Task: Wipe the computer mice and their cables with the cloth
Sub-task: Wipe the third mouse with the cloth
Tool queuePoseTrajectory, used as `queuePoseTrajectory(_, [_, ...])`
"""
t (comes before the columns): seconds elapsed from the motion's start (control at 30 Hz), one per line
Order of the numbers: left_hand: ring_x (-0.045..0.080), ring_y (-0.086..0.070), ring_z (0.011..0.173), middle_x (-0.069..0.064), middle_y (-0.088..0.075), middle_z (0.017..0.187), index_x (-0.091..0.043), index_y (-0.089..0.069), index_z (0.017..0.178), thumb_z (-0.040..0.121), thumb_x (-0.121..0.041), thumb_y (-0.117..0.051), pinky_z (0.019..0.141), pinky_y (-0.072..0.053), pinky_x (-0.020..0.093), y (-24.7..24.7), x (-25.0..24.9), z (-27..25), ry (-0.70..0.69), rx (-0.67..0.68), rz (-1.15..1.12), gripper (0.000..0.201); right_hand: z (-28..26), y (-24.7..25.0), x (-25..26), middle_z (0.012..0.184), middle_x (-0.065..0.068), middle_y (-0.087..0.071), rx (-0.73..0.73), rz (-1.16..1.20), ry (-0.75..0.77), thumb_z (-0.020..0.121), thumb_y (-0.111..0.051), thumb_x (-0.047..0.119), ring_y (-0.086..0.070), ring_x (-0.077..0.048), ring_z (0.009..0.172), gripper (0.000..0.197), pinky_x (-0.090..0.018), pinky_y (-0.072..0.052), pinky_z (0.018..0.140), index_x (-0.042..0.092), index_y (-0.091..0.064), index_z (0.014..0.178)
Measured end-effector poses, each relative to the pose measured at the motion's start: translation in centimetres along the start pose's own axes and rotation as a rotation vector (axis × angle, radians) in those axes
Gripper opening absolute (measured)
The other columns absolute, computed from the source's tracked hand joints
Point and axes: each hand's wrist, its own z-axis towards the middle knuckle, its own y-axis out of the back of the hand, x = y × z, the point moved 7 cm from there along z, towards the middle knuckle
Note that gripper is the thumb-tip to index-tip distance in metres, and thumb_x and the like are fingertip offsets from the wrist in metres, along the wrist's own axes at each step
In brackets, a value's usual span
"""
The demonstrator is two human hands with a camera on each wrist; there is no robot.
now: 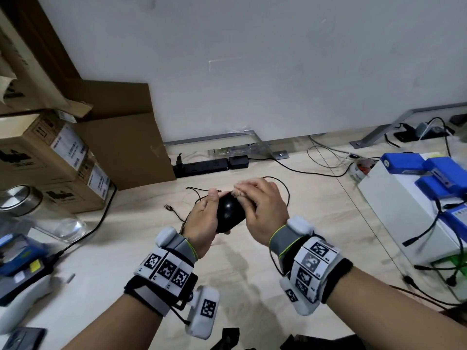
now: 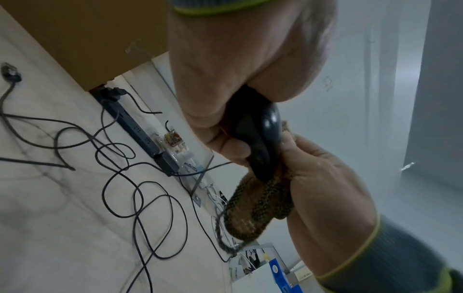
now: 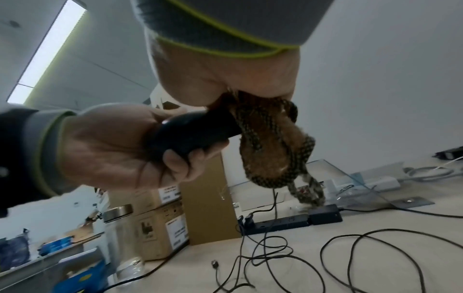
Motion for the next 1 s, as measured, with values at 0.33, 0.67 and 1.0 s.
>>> queuePoseTrajectory(0.33, [0.023, -0.061, 0.076, 0.016, -0.063, 0.095, -0.006, -0.060, 0.110, 0.100, -0.039, -0.039, 0.054, -0.053, 0.026, -0.3, 0.8, -0.2, 0.215, -0.018, -0.391, 0.040, 1.0, 1.5, -2.4, 0.108, 0.000, -0.068, -0.099, 0.386, -0.328, 0.086, -0.060, 0.009, -0.063, -0.013, 0.101, 0.027, -0.036, -0.048, 0.098, 0.017, -0.070, 0.110])
queuePoseTrajectory(0.67, [0.014, -0.051, 0.046, 0.007, -0.058, 0.076, -0.005, -0.052, 0.119, 0.099, -0.038, -0.043, 0.040, -0.040, 0.023, -1.1, 1.3, -0.2, 0.195, -0.080, -0.267, 0.040, -0.4, 0.1, -1.3, 0.103, 0.002, -0.066, -0.158, 0.495, -0.453, 0.083, -0.064, 0.006, -0.062, -0.010, 0.096, 0.025, -0.025, -0.049, 0.091, 0.027, -0.067, 0.096])
queuePoseTrajectory(1.0, [0.014, -0.035, 0.044, 0.006, -0.047, 0.068, -0.010, -0.053, 0.102, 0.096, -0.034, -0.044, 0.037, -0.022, 0.018, -0.6, 1.2, 0.1, 0.189, 0.005, -0.127, 0.026, 0.3, 0.8, -0.5, 0.096, -0.002, -0.063, -0.126, 0.332, -0.248, 0.079, -0.063, 0.006, -0.058, -0.011, 0.090, 0.018, -0.019, -0.045, 0.086, 0.016, -0.068, 0.094])
